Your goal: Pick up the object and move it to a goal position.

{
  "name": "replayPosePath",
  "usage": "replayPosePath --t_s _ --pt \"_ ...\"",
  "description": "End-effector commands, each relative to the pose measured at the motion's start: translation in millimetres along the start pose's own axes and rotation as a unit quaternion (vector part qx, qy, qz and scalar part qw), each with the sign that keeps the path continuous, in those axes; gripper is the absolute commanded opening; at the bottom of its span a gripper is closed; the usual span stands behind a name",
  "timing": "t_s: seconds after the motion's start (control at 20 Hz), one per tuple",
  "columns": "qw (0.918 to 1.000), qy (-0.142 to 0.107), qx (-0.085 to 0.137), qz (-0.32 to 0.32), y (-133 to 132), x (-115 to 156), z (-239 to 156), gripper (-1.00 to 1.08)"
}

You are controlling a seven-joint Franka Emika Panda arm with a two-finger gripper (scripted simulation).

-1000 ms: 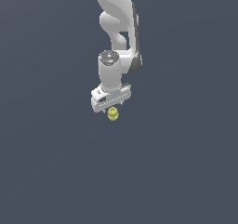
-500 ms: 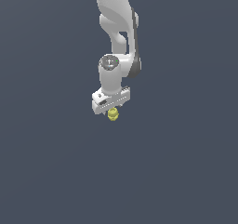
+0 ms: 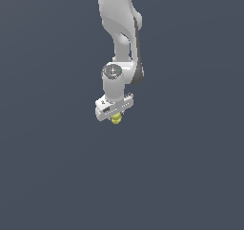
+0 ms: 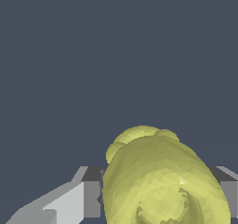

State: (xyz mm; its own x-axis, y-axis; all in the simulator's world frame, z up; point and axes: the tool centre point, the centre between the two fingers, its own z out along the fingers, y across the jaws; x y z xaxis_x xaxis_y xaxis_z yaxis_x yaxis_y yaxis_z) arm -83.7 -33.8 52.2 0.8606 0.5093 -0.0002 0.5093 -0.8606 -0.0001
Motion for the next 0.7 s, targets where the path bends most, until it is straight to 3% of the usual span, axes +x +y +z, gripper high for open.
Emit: replayPosePath --t_s 0.0,0.65 --pt "1.0 0.0 0.0 0.0 -0.2 0.3 1.0 -1.0" --pt "1.0 0.001 -0.001 0.0 0.3 4.4 -1.2 -1.0"
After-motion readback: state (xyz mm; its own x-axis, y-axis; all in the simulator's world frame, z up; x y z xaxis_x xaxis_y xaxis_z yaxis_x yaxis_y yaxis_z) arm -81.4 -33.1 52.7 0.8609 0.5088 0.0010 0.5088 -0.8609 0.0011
